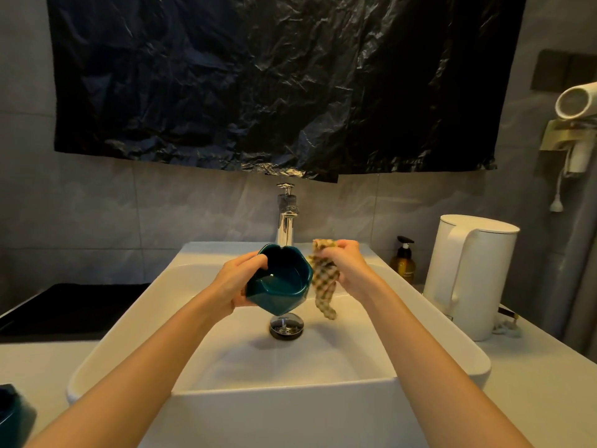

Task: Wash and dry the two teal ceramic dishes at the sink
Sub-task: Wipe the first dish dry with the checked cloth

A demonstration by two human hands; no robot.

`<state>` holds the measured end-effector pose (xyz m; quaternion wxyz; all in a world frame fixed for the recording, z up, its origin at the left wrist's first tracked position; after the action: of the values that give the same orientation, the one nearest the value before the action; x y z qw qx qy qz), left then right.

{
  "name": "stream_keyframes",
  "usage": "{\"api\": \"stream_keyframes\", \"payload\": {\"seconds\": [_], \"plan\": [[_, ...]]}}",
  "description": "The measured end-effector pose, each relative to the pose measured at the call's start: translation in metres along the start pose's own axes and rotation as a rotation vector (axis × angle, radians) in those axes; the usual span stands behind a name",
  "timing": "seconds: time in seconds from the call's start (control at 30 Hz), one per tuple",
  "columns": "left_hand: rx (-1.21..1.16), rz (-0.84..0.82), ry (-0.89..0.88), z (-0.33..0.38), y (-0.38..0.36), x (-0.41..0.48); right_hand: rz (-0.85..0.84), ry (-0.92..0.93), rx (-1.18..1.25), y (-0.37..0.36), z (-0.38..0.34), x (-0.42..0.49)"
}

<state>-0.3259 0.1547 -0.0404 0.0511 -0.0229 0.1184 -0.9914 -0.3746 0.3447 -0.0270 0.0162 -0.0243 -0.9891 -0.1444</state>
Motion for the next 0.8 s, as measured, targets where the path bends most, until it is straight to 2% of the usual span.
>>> {"api": "stream_keyframes", "payload": {"seconds": [0.1,0.23,0.3,0.4,0.6,0.67,0.73,0.8], "plan": [[0.009,0.009,0.017,-0.001,-0.001,-0.002,-0.189,0.121,0.068,-0.023,-0.012,-0.010],[0.006,0.046,0.011,0.000,0.005,-0.001,-0.423,0.262,-0.034,-0.040,-0.022,-0.028],[-0.011,0.055,-0.003,0.002,0.008,-0.001,-0.344,0.275,-0.001,-0.034,-0.021,-0.024],[0.011,0.012,-0.053,0.006,0.007,-0.001,-0.160,0.376,-0.110,-0.027,-0.018,-0.022],[0.164,-0.101,-0.106,0.003,-0.002,-0.005,-0.074,0.334,-0.585,-0.031,-0.006,-0.020],[0.194,-0.127,-0.093,0.000,-0.006,-0.005,0.031,0.326,-0.770,-0.028,-0.005,-0.017],[0.203,-0.144,-0.083,-0.002,-0.009,-0.005,0.162,0.388,-0.882,-0.024,-0.010,-0.021],[0.196,-0.142,-0.086,-0.002,-0.009,-0.004,0.186,0.464,-0.934,-0.024,-0.015,-0.027]]}}
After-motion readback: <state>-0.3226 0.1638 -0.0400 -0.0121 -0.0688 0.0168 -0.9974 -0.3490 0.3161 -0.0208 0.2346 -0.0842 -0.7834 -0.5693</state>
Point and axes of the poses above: each hand's wrist, its own x-axis towards the middle knuckle, its own y-axis out of the back of the hand, z = x × y, the point moved 7 cm from there along x, towards the middle knuckle, and after that the axes turned 15 degrees about -x, right-handed, at the moved point
